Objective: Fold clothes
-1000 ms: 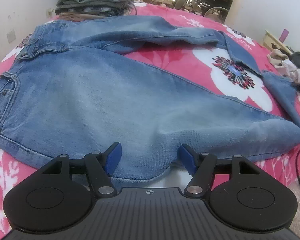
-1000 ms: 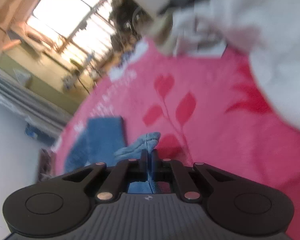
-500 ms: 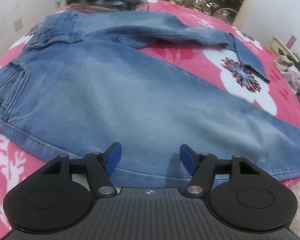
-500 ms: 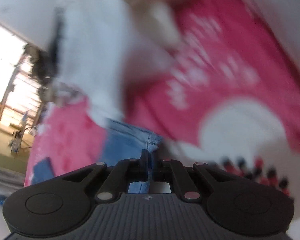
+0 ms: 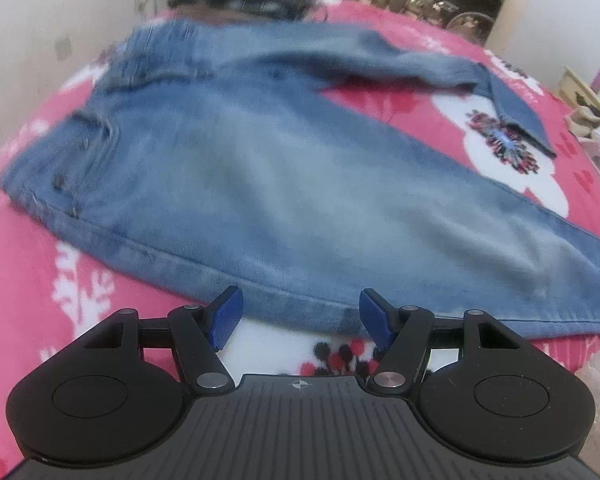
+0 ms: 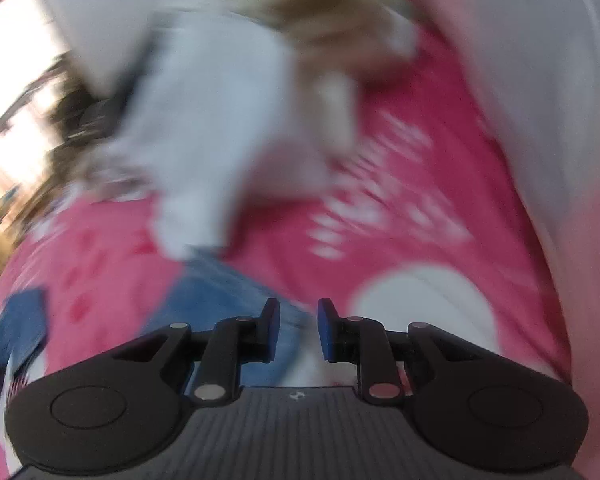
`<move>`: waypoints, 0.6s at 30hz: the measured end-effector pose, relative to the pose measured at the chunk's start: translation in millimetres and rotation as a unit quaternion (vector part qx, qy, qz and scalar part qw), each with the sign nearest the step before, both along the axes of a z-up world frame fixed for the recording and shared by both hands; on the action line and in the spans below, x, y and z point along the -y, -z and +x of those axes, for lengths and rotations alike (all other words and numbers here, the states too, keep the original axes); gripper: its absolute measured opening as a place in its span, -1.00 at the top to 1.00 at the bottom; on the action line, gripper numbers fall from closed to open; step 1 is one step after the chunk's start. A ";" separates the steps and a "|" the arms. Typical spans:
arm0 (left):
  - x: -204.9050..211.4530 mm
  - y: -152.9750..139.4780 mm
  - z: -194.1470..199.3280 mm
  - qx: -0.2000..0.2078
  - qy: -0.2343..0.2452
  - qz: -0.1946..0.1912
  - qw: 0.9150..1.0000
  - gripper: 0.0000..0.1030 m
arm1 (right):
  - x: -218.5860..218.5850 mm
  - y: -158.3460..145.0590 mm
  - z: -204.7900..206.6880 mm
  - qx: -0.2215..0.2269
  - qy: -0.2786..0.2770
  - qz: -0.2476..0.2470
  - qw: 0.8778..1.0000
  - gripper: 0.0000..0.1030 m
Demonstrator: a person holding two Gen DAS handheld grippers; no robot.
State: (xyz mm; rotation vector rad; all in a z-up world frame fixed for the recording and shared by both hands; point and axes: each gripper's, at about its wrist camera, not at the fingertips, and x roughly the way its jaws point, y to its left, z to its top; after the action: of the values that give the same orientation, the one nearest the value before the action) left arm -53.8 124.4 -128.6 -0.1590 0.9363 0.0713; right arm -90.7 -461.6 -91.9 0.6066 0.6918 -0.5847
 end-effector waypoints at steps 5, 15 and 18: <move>25.8 -5.1 11.0 0.025 0.056 0.043 0.997 -0.26 | -78.4 -8.3 46.5 0.023 -0.243 -0.016 0.970 0.54; 20.5 16.7 20.5 -0.010 0.049 0.038 0.998 -0.27 | -168.7 22.3 107.9 -0.066 -0.427 -0.071 0.899 0.54; 11.9 3.3 25.2 0.015 0.040 0.019 0.999 -0.27 | -165.2 5.6 123.5 -0.048 -0.406 -0.094 0.908 0.47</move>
State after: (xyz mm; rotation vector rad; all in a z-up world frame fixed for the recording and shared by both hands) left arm -28.5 112.4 -132.0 -0.0867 0.9107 0.0122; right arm 32.8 -296.4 -97.5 0.0723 0.8912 0.1033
